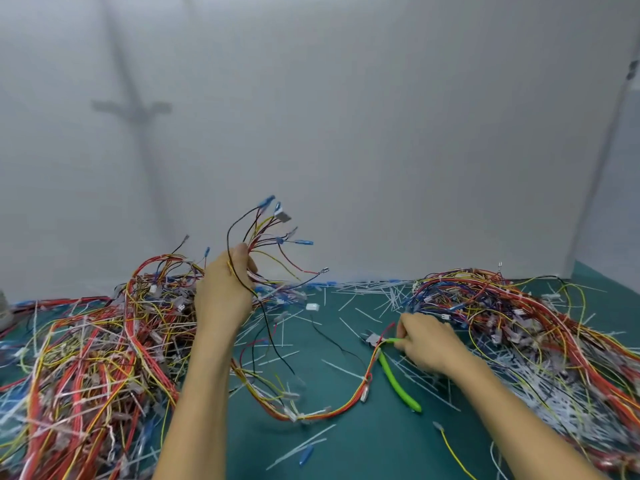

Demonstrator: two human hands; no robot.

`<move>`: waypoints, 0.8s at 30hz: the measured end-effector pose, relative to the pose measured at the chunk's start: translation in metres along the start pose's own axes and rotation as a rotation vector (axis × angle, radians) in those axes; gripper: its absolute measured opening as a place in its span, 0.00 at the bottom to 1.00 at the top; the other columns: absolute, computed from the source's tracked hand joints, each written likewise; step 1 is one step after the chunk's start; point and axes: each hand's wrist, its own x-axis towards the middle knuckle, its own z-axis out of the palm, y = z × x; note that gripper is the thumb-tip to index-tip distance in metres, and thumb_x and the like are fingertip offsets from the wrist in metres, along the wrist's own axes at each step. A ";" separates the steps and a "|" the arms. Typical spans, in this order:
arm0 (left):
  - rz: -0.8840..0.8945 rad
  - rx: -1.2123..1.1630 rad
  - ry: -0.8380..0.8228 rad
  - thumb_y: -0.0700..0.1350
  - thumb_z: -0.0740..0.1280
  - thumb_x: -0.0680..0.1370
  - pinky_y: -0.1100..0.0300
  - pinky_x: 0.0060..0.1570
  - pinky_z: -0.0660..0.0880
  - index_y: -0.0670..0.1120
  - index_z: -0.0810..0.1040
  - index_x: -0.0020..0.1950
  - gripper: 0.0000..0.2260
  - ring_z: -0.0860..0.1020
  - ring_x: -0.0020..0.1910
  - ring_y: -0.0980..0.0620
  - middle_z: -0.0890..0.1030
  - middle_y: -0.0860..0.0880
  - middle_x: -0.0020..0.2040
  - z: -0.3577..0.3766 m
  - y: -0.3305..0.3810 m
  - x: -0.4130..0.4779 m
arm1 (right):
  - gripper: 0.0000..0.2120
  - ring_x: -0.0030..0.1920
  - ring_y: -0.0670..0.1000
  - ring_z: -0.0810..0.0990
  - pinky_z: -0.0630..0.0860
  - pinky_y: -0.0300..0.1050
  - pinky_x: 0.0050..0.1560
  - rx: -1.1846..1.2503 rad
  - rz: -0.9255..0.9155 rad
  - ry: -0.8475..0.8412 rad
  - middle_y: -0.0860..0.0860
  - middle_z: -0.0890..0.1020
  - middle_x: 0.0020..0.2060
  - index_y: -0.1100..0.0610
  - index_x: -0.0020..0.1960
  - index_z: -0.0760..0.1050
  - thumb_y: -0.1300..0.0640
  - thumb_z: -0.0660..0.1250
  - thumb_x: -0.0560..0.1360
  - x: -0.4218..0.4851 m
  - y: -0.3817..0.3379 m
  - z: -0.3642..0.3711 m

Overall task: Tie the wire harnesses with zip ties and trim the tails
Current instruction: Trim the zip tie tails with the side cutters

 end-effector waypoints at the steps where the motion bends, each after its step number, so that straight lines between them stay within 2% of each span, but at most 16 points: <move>1: 0.016 -0.081 -0.026 0.55 0.52 0.82 0.48 0.40 0.73 0.48 0.74 0.41 0.19 0.77 0.33 0.43 0.78 0.47 0.31 0.001 0.002 -0.001 | 0.07 0.54 0.56 0.78 0.72 0.52 0.56 0.046 -0.004 0.022 0.53 0.80 0.53 0.53 0.51 0.69 0.50 0.62 0.81 -0.002 -0.002 -0.001; 4: -0.038 -0.339 -0.120 0.52 0.54 0.84 0.56 0.27 0.73 0.46 0.72 0.46 0.14 0.74 0.22 0.47 0.77 0.47 0.26 0.003 0.003 -0.003 | 0.09 0.48 0.55 0.79 0.76 0.50 0.48 0.178 0.000 0.051 0.54 0.80 0.48 0.55 0.52 0.68 0.50 0.64 0.80 -0.007 -0.006 -0.009; 6: -0.086 -0.452 -0.143 0.49 0.53 0.85 0.62 0.21 0.71 0.45 0.70 0.47 0.12 0.74 0.19 0.49 0.77 0.45 0.26 0.003 0.004 -0.003 | 0.07 0.44 0.53 0.80 0.75 0.45 0.40 0.239 -0.003 0.016 0.52 0.80 0.46 0.54 0.50 0.71 0.52 0.66 0.78 -0.008 -0.010 -0.021; 7: -0.099 -0.478 -0.146 0.48 0.52 0.85 0.63 0.20 0.71 0.45 0.69 0.47 0.12 0.74 0.18 0.50 0.77 0.45 0.25 0.003 0.006 -0.002 | 0.07 0.43 0.52 0.80 0.74 0.44 0.38 0.261 -0.017 -0.009 0.54 0.81 0.45 0.55 0.50 0.74 0.52 0.66 0.77 -0.009 -0.013 -0.029; 8: -0.108 -0.490 -0.150 0.48 0.52 0.85 0.63 0.21 0.71 0.45 0.67 0.47 0.11 0.75 0.19 0.51 0.77 0.46 0.25 0.002 0.008 -0.001 | 0.12 0.42 0.53 0.81 0.75 0.45 0.38 0.288 -0.034 -0.035 0.57 0.83 0.46 0.58 0.52 0.77 0.50 0.65 0.77 -0.009 -0.015 -0.036; 10: -0.120 -0.477 -0.168 0.47 0.51 0.86 0.58 0.27 0.74 0.44 0.66 0.45 0.12 0.76 0.20 0.51 0.78 0.47 0.24 0.002 0.009 0.002 | 0.21 0.46 0.58 0.83 0.77 0.47 0.45 0.342 -0.053 -0.031 0.61 0.84 0.50 0.64 0.56 0.80 0.47 0.62 0.79 -0.010 -0.018 -0.048; 11: -0.118 -0.445 -0.176 0.48 0.51 0.85 0.55 0.32 0.75 0.45 0.67 0.44 0.13 0.76 0.22 0.49 0.79 0.47 0.25 0.001 0.008 0.003 | 0.20 0.47 0.59 0.82 0.76 0.48 0.45 0.341 -0.054 0.008 0.61 0.84 0.49 0.65 0.56 0.80 0.49 0.61 0.80 -0.010 -0.019 -0.051; 13: -0.094 -0.348 -0.176 0.50 0.52 0.85 0.48 0.41 0.75 0.45 0.71 0.42 0.16 0.77 0.28 0.45 0.81 0.46 0.26 -0.001 0.005 0.003 | 0.14 0.41 0.58 0.80 0.73 0.48 0.39 0.287 -0.026 0.151 0.58 0.83 0.42 0.64 0.54 0.80 0.57 0.59 0.82 -0.009 -0.020 -0.054; 15: -0.054 -0.310 -0.135 0.52 0.55 0.82 0.48 0.40 0.73 0.48 0.75 0.39 0.17 0.76 0.28 0.46 0.80 0.48 0.25 -0.002 0.003 0.002 | 0.11 0.40 0.56 0.78 0.72 0.48 0.39 0.222 -0.003 0.339 0.55 0.80 0.40 0.63 0.53 0.80 0.60 0.59 0.82 -0.009 -0.023 -0.054; 17: -0.004 -0.288 -0.081 0.54 0.56 0.77 0.52 0.36 0.70 0.50 0.76 0.34 0.16 0.74 0.25 0.50 0.77 0.52 0.23 -0.002 0.005 0.000 | 0.11 0.43 0.55 0.75 0.72 0.49 0.43 0.222 0.001 0.539 0.54 0.77 0.42 0.63 0.56 0.79 0.62 0.60 0.82 -0.010 -0.027 -0.054; 19: 0.041 -0.274 -0.059 0.57 0.56 0.74 0.54 0.35 0.67 0.54 0.77 0.34 0.15 0.72 0.26 0.52 0.75 0.55 0.23 0.000 0.007 -0.002 | 0.11 0.45 0.55 0.71 0.68 0.47 0.44 0.263 0.014 0.716 0.54 0.74 0.44 0.64 0.59 0.78 0.62 0.60 0.82 -0.013 -0.030 -0.054; 21: 0.062 -0.337 -0.031 0.60 0.55 0.75 0.55 0.34 0.64 0.54 0.76 0.35 0.16 0.69 0.27 0.53 0.72 0.56 0.24 0.002 0.008 -0.002 | 0.12 0.45 0.55 0.72 0.68 0.47 0.43 0.327 0.032 0.804 0.54 0.72 0.45 0.65 0.60 0.78 0.61 0.60 0.82 -0.013 -0.031 -0.056; 24: 0.048 -0.437 0.118 0.58 0.54 0.78 0.54 0.37 0.67 0.52 0.73 0.37 0.16 0.70 0.29 0.54 0.71 0.54 0.26 0.003 0.011 0.003 | 0.13 0.46 0.58 0.74 0.69 0.49 0.43 0.315 0.077 0.767 0.57 0.75 0.48 0.64 0.63 0.76 0.61 0.58 0.83 -0.010 -0.025 -0.061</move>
